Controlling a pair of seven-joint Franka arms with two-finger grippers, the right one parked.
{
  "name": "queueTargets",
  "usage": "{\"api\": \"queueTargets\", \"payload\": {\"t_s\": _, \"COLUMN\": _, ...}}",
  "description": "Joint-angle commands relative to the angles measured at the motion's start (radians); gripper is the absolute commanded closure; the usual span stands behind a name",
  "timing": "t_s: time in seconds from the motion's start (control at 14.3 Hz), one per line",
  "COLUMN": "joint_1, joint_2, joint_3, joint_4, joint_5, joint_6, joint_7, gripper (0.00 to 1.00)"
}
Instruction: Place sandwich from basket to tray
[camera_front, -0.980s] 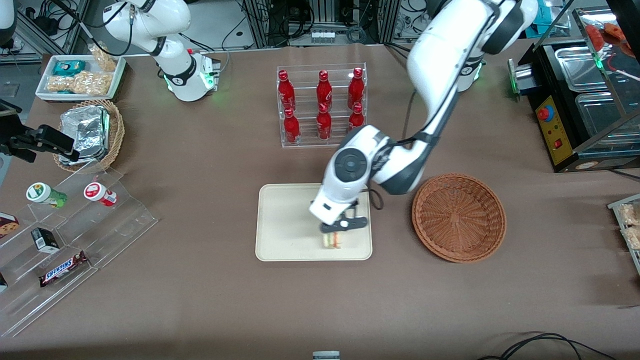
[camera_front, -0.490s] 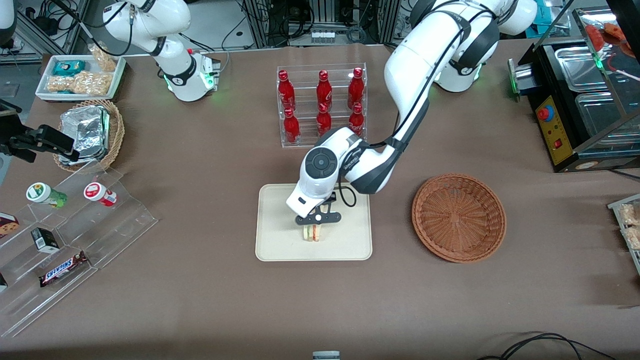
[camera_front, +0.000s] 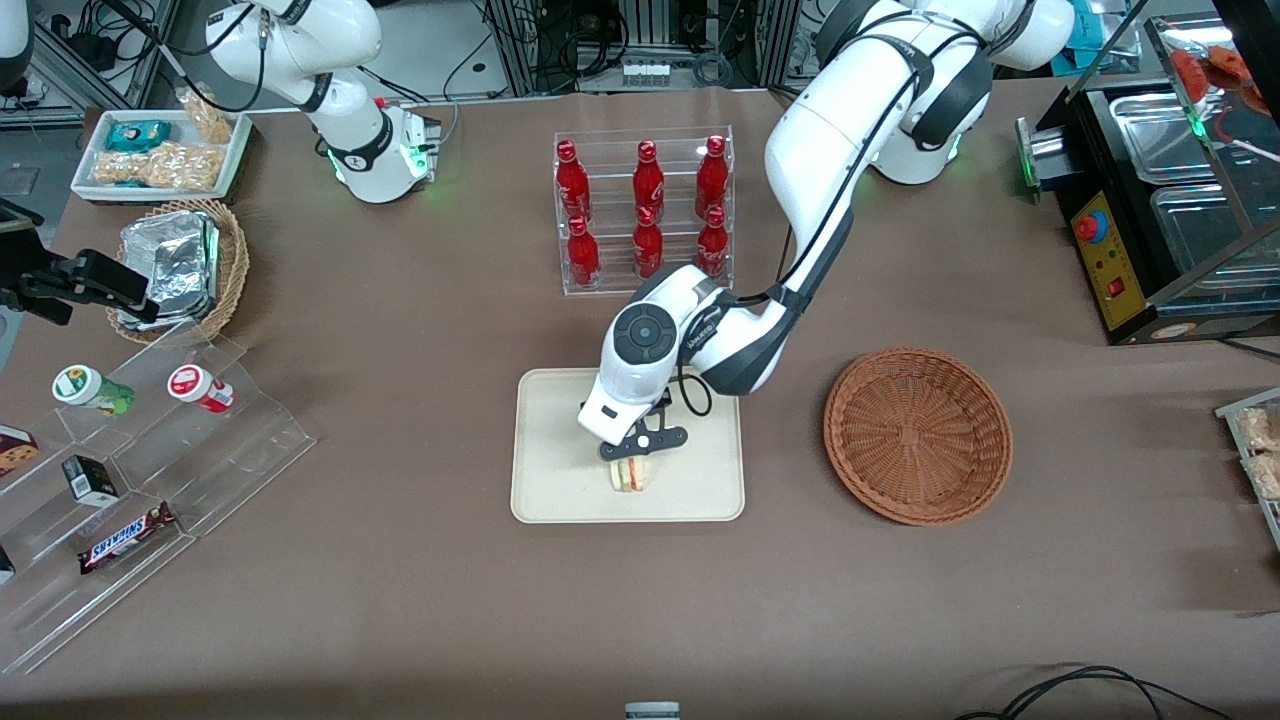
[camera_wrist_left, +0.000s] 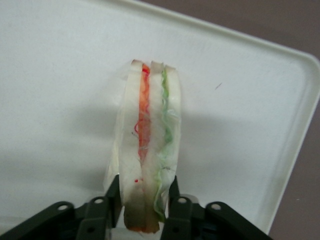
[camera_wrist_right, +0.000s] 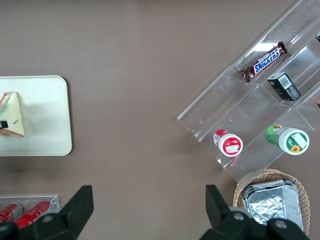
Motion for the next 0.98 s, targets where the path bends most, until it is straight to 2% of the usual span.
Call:
{"api": "queueTargets", "payload": {"t_s": 0.0, "joint_1": 0.000, "joint_2": -0.105, "joint_3": 0.010, "joint_4": 0.008, "joint_5": 0.019, "joint_6": -0.111, "joint_7": -0.024, "gripper": 0.00}}
{"api": "queueTargets", "payload": {"t_s": 0.21, "joint_1": 0.000, "joint_2": -0.263, "joint_3": 0.040, "joint_4": -0.031, "joint_5": 0.052, "joint_6": -0.247, "joint_7": 0.005, "gripper": 0.00}}
{"api": "queueTargets", "payload": {"t_s": 0.35, "joint_1": 0.012, "joint_2": -0.408, "joint_3": 0.045, "joint_4": -0.135, "joint_5": 0.081, "joint_6": -0.313, "joint_7": -0.027, "gripper": 0.00}}
{"api": "queueTargets", "payload": {"t_s": 0.49, "joint_1": 0.116, "joint_2": -0.534, "joint_3": 0.048, "joint_4": -0.216, "joint_5": 0.070, "joint_6": -0.428, "joint_7": -0.009, "gripper": 0.00}}
{"api": "queueTargets", "payload": {"t_s": 0.77, "joint_1": 0.310, "joint_2": -0.774, "joint_3": 0.048, "joint_4": -0.501, "joint_5": 0.050, "joint_6": -0.441, "joint_7": 0.300, "gripper": 0.00}}
{"api": "queueTargets", "payload": {"t_s": 0.91, "joint_1": 0.386, "joint_2": -0.866, "joint_3": 0.048, "joint_4": -0.590, "joint_5": 0.038, "joint_6": -0.458, "joint_7": 0.429, "gripper": 0.00}}
